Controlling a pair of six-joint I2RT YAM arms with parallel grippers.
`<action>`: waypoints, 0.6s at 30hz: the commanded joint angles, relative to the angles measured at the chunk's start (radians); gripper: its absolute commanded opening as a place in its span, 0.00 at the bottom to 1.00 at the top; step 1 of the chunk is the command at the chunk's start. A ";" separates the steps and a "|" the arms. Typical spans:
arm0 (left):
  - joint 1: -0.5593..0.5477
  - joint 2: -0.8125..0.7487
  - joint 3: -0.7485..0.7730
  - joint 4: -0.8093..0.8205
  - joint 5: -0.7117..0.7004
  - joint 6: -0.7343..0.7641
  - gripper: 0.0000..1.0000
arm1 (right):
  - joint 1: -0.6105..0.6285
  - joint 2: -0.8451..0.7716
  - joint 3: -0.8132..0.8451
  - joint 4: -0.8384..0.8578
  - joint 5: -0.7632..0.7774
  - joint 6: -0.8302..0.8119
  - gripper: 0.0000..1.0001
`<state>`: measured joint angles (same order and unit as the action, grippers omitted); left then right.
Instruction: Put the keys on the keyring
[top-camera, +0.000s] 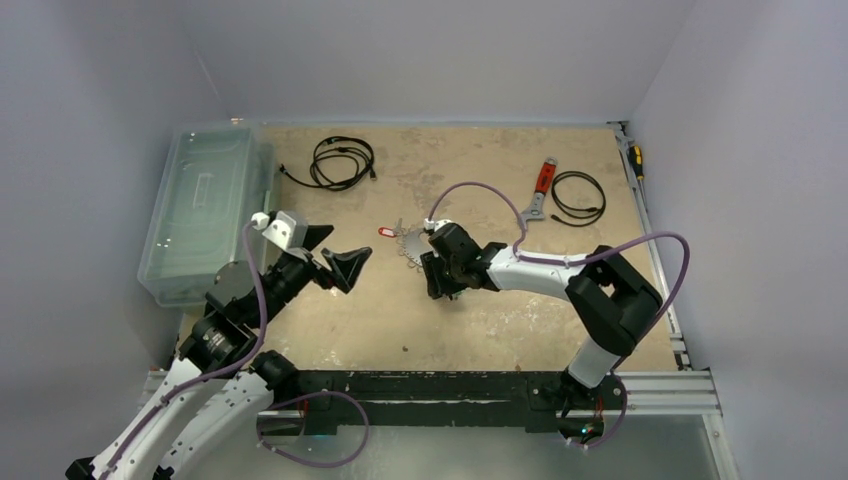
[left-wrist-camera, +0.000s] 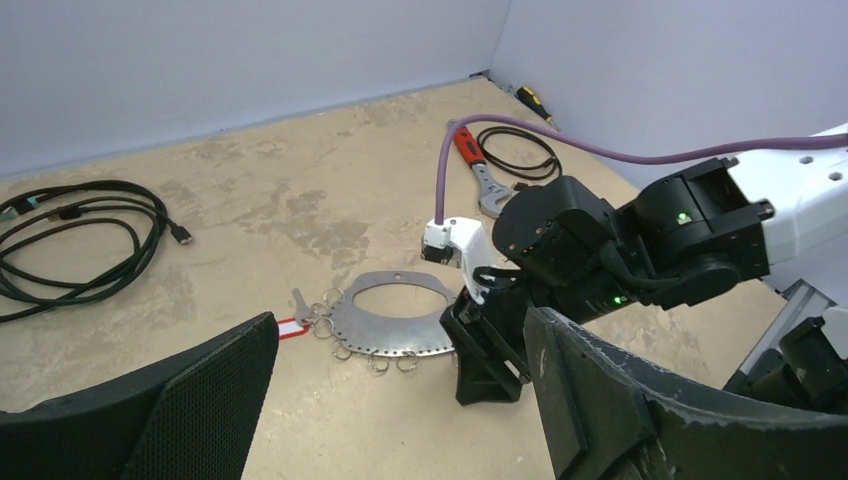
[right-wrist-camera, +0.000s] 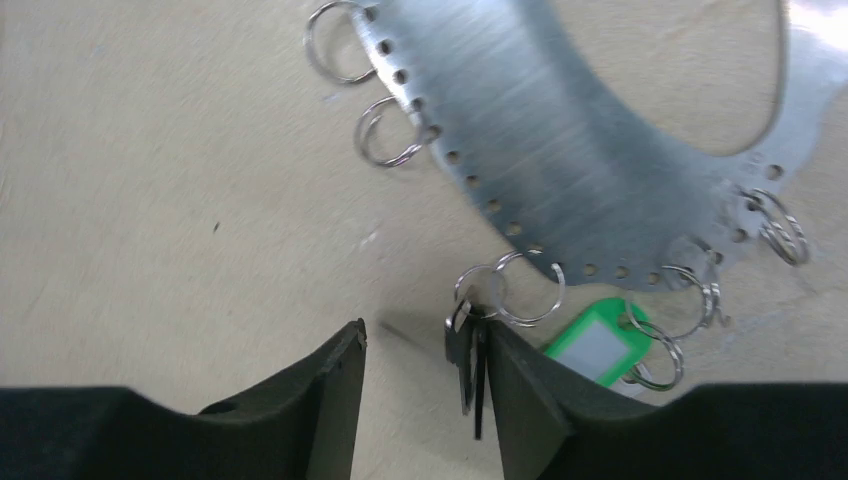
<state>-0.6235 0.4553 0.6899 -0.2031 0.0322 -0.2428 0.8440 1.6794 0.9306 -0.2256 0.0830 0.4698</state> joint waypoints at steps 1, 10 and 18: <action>0.005 0.022 0.023 0.025 -0.080 0.022 0.92 | 0.004 -0.016 0.023 -0.021 -0.161 -0.076 0.59; 0.006 0.103 -0.070 0.087 -0.413 0.095 0.99 | -0.038 0.070 0.340 -0.255 -0.179 -0.255 0.73; -0.022 0.146 -0.100 0.145 -0.491 0.076 0.99 | -0.043 -0.010 0.310 -0.098 -0.007 -0.186 0.76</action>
<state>-0.6243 0.6209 0.5911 -0.1356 -0.3962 -0.1719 0.8036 1.7695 1.3087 -0.4377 -0.0170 0.2588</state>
